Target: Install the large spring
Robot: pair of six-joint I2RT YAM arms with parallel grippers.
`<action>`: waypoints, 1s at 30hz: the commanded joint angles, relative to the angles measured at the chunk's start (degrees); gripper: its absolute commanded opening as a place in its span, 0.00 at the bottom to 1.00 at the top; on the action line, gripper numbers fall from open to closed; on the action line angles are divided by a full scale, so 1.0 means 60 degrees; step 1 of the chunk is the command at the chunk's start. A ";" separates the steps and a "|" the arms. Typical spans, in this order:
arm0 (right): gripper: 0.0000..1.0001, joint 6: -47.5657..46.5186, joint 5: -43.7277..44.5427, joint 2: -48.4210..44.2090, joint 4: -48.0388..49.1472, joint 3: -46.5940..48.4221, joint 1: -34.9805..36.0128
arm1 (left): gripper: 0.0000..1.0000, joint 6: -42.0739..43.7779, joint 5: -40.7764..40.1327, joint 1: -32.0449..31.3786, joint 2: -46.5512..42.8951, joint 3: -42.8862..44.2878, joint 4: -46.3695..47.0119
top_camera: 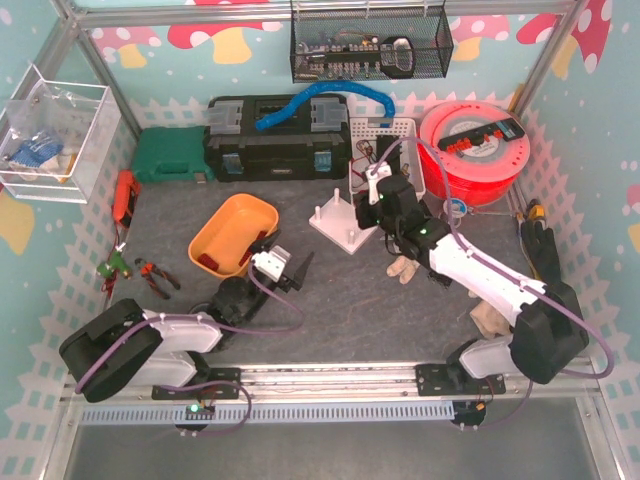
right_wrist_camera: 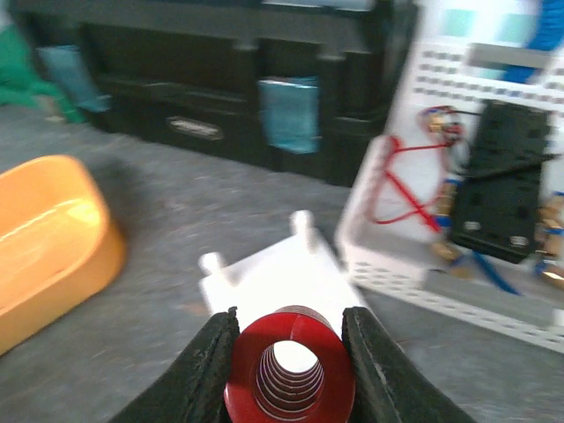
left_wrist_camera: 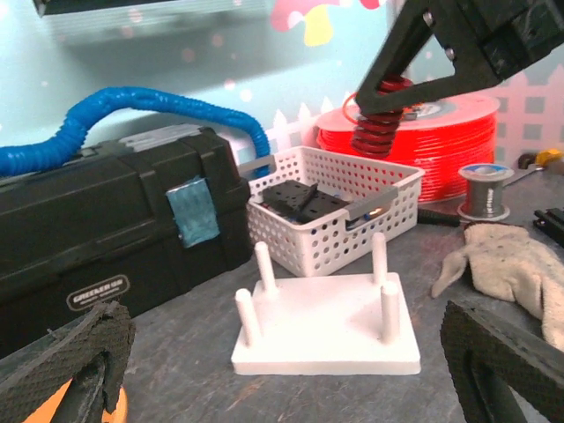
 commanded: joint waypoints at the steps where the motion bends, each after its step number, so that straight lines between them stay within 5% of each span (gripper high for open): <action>1: 0.00 -0.0361 0.0829 0.0508 0.0494 0.0098 -0.0728 | 0.95 -0.0094 -0.0663 0.0016 -0.0156 0.0183 -0.0163; 30: 0.00 -0.0432 -0.0269 0.2594 0.0614 0.0613 -0.1775 | 0.95 0.0019 -0.0985 0.0016 -0.0368 0.0128 -0.0273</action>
